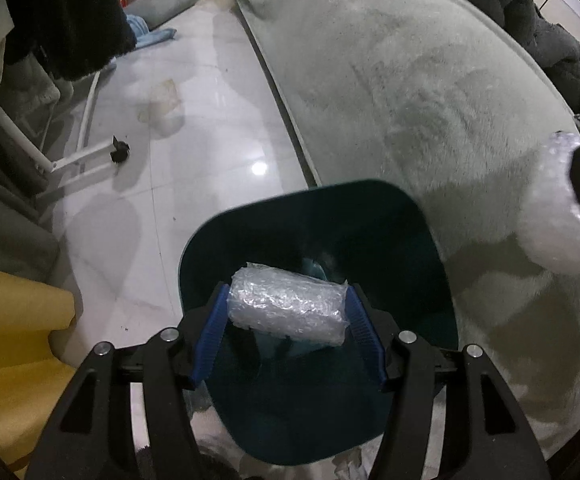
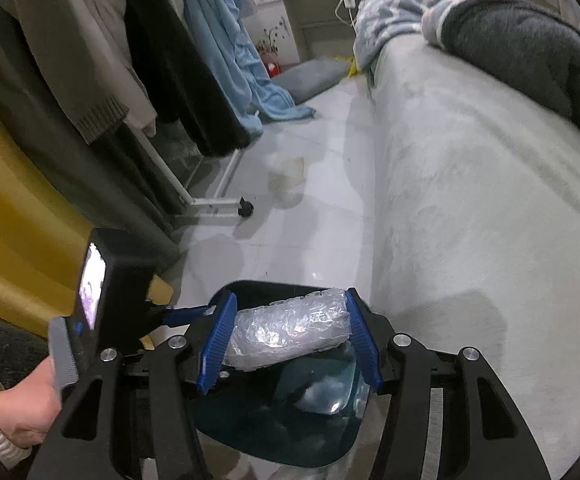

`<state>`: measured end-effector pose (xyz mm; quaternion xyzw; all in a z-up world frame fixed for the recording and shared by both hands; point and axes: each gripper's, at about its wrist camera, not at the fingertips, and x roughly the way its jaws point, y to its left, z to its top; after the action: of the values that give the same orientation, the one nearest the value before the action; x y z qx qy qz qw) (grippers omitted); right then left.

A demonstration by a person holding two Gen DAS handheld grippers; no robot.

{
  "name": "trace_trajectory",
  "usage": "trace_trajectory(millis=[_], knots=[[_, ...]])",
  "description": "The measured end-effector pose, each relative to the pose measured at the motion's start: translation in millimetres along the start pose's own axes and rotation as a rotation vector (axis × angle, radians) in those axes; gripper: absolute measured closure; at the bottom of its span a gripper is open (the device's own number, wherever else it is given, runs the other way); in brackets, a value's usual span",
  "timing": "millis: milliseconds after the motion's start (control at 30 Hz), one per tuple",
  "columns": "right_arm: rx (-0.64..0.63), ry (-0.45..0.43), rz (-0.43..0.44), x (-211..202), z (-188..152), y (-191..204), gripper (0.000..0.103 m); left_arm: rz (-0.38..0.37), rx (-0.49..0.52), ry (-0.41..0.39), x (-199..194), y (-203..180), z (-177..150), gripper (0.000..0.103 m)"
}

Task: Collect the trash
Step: 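Open the left tool to drop the bubble wrap into the bin, then move the right tool to the brown tape roll while the left tool approaches the wipes packet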

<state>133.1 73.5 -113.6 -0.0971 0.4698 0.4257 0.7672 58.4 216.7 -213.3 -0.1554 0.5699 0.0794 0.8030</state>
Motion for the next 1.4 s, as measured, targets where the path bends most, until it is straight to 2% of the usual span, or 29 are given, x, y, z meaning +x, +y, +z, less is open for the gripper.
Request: trace_trajectory(millis=[100, 233, 433, 700, 833, 933, 1133, 1400], knots=[[-0.004, 0.026, -0.002, 10, -2, 2, 0.047, -0.043, -0.008, 0.025, -1, 2, -3, 0.035], [-0.011, 0.055, -0.008, 21, -4, 5, 0.047, -0.051, -0.003, 0.033, -6, 3, -7, 0.025], [-0.001, 0.097, -0.009, 39, -9, 9, 0.047, -0.047, 0.001, 0.002, -24, 15, -9, 0.024], [-0.03, 0.172, -0.025, 66, -24, 21, 0.046, -0.058, 0.002, -0.175, -75, 30, 0, 0.024], [-0.037, 0.207, -0.042, 78, -33, 22, 0.046, -0.048, 0.034, -0.282, -107, 29, 7, 0.027], [-0.041, 0.225, -0.054, 83, -38, 23, 0.045, -0.041, 0.049, -0.333, -121, 28, 11, 0.029], [-0.049, 0.241, -0.063, 88, -44, 28, 0.029, -0.051, 0.076, -0.419, -145, 21, 15, 0.033], [-0.083, 0.184, -0.051, 64, -38, 41, 0.02, -0.03, 0.102, -0.544, -177, 8, 22, 0.033]])
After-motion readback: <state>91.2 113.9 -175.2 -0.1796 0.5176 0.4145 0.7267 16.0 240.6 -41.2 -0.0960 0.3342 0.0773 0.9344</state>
